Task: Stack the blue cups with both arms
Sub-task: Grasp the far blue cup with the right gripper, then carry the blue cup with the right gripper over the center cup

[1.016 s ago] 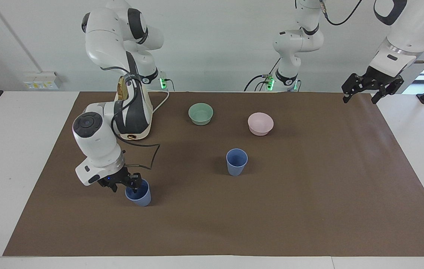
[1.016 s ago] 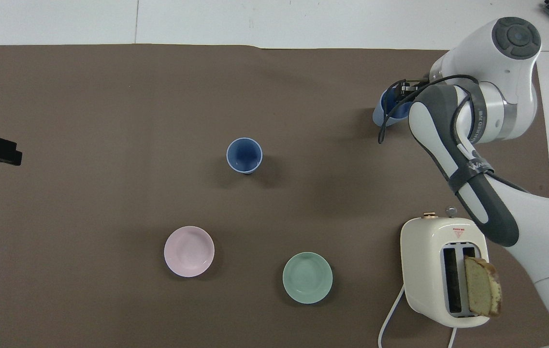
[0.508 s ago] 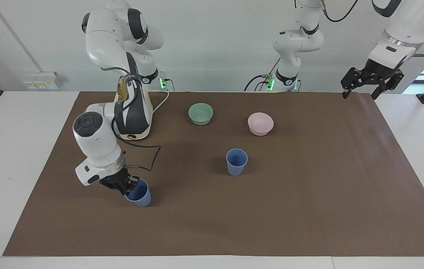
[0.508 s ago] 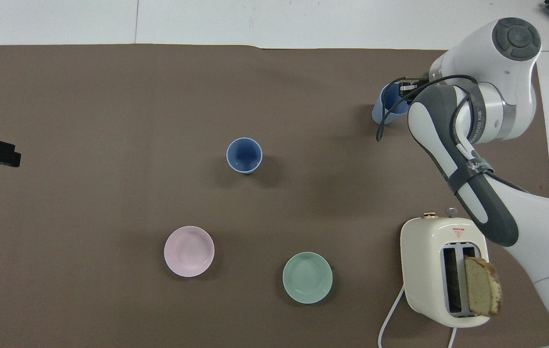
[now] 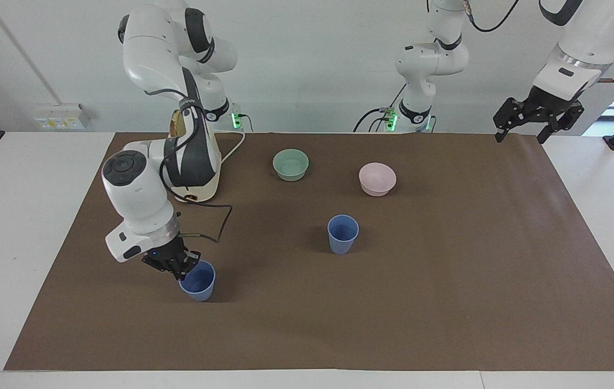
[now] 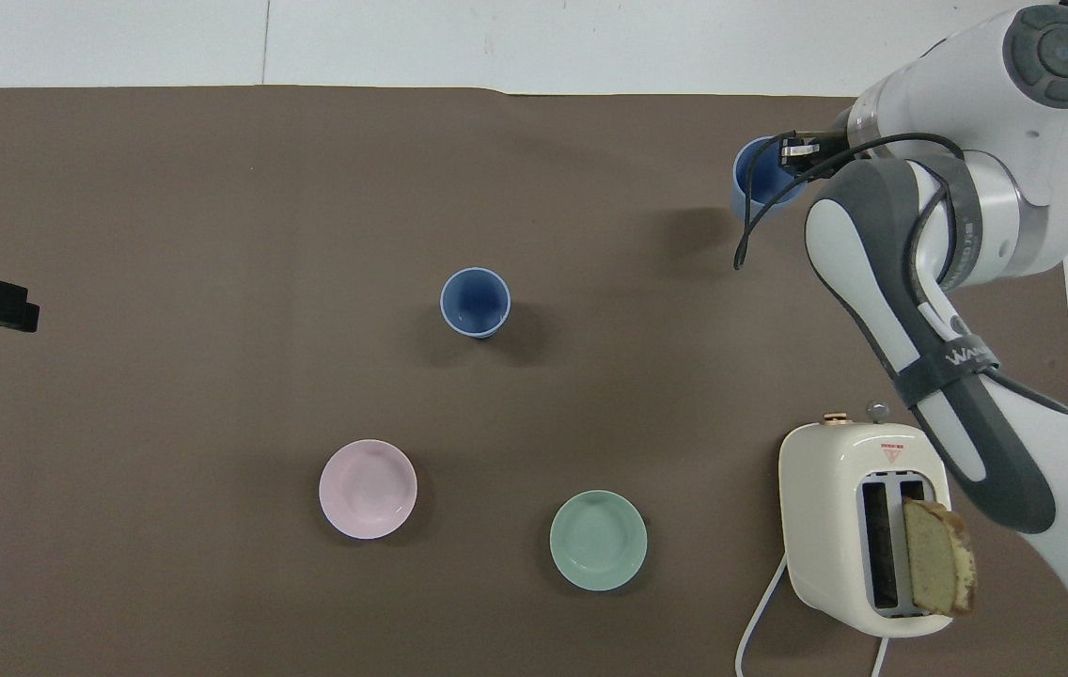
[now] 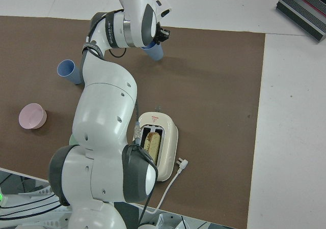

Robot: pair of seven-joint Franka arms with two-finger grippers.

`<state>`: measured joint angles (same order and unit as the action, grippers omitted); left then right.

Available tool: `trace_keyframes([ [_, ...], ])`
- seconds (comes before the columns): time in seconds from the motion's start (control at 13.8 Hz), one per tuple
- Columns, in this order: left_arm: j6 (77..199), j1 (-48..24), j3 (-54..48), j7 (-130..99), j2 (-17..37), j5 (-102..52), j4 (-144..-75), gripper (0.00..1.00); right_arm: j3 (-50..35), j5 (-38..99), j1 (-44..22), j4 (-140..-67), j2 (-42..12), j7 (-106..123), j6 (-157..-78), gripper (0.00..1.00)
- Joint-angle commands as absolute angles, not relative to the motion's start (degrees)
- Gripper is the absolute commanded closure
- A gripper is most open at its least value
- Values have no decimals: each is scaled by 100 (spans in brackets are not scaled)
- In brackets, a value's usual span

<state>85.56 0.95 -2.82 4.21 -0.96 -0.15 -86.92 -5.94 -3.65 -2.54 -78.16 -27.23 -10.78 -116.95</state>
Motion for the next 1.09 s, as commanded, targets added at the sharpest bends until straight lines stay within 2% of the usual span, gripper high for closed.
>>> trace_keyframes([
  [0.0, 8587, 176, -290, 457, -202, -105, -8938, 0, -642, -369, -544, -8200, -2032, -1187, -11313, 100],
  [0.15, 8753, 219, -290, 440, -193, -263, -8938, 0, -834, -369, -737, -8191, -1873, -1257, -11198, 100],
  [0.65, 8763, 229, -299, 431, -185, -316, -8912, 0, -1037, -378, -1888, -8051, -1854, -2397, -11197, 100],
  [0.8, 8763, 246, -299, 422, -176, -316, -8903, 0, -1028, -492, -2301, -8051, -1907, -2881, -11154, 100],
  [1.02, 8763, 290, -299, 422, -176, -308, -8903, 0, -1020, -527, -2522, -8016, -2152, -3295, -11232, 100],
])
